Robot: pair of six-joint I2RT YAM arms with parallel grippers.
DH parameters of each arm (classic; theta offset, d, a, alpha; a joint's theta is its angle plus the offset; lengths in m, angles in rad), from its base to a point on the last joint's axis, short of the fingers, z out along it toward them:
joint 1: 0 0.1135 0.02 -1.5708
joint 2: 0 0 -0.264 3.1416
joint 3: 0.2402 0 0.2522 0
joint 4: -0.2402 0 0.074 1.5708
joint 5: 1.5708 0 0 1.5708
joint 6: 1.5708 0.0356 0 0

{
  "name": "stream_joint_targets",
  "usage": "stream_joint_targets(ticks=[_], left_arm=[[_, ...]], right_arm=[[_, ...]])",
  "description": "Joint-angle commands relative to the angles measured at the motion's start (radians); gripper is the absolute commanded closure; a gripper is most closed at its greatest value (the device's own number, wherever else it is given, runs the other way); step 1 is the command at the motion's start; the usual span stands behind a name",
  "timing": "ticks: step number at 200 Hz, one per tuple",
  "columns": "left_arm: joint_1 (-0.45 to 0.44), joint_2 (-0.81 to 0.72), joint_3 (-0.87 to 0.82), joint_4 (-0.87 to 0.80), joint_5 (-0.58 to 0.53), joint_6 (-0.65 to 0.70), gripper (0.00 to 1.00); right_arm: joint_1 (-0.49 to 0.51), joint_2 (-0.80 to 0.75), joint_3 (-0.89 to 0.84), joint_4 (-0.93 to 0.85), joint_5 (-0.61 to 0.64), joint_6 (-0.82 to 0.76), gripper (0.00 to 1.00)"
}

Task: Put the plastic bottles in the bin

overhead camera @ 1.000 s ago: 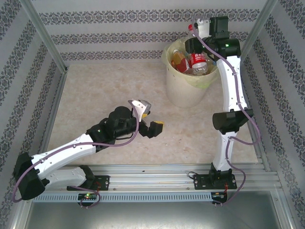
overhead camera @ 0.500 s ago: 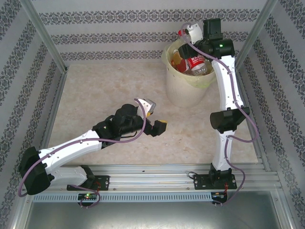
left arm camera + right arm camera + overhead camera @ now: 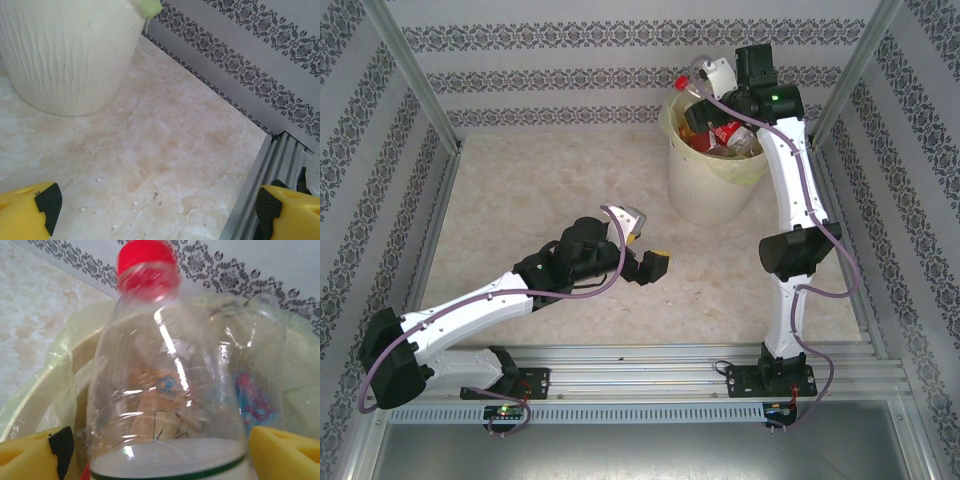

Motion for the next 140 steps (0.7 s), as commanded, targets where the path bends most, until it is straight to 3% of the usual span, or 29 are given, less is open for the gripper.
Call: stream_joint_targets(ticks=[1,44,140], left_arm=[[0.011,-0.028,0.016,-0.003,-0.007,0.000,0.00],[0.011,-0.030,0.030,0.000,-0.003,0.017,0.00],[0.014,-0.058,0.033,0.001,-0.005,0.018,0.00]], right_arm=[[0.010,-0.058,-0.019,0.010,0.017,0.039,0.07],[0.024,-0.081,-0.021,0.022,0.045,0.087,0.02],[0.023,-0.116,0.005,0.048,0.082,0.185,0.02]])
